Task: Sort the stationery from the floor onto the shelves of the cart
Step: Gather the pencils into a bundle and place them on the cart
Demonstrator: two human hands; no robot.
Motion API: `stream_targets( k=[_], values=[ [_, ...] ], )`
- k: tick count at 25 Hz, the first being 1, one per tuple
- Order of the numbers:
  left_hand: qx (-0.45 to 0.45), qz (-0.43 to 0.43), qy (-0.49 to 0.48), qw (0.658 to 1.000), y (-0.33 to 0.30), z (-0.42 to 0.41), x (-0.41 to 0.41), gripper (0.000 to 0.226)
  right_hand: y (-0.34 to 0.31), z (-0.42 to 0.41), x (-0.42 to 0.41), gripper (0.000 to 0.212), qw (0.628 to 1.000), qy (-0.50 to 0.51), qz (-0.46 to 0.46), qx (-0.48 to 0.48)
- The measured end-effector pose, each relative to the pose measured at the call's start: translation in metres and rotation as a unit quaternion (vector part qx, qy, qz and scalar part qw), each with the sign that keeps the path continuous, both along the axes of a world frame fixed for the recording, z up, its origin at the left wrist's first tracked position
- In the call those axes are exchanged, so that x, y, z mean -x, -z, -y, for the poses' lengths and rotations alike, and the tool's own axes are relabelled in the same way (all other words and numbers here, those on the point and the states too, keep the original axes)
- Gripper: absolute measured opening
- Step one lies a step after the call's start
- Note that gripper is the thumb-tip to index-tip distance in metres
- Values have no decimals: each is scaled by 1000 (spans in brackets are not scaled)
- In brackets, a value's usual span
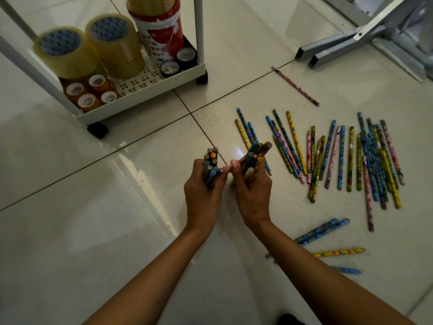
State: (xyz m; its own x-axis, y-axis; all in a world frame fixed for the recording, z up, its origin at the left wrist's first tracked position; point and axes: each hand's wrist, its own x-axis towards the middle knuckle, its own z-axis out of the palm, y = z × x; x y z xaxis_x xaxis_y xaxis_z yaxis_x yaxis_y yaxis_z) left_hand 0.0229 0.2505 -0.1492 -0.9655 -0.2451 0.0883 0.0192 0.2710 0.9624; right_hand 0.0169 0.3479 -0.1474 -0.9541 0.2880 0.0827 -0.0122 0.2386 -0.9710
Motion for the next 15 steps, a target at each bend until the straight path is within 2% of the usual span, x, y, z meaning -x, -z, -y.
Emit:
stream_targets(
  k=[3,9,12,15],
  values=[
    [5,27,10,1000,5,2,-3,32,0,-1,1,22,1000,-13,8,-11],
    [-80,88,-32,992,-35,7,29,15,-34,1,28,22,992,-83,89,23],
    [-112,133,-40,984,-89,19,47,15,-89,3,46,15,979,-121,149,67],
    [-140,161,-50,976,-162,29,60,14,-168,8,61,19,964,-157,203,67]
  ],
)
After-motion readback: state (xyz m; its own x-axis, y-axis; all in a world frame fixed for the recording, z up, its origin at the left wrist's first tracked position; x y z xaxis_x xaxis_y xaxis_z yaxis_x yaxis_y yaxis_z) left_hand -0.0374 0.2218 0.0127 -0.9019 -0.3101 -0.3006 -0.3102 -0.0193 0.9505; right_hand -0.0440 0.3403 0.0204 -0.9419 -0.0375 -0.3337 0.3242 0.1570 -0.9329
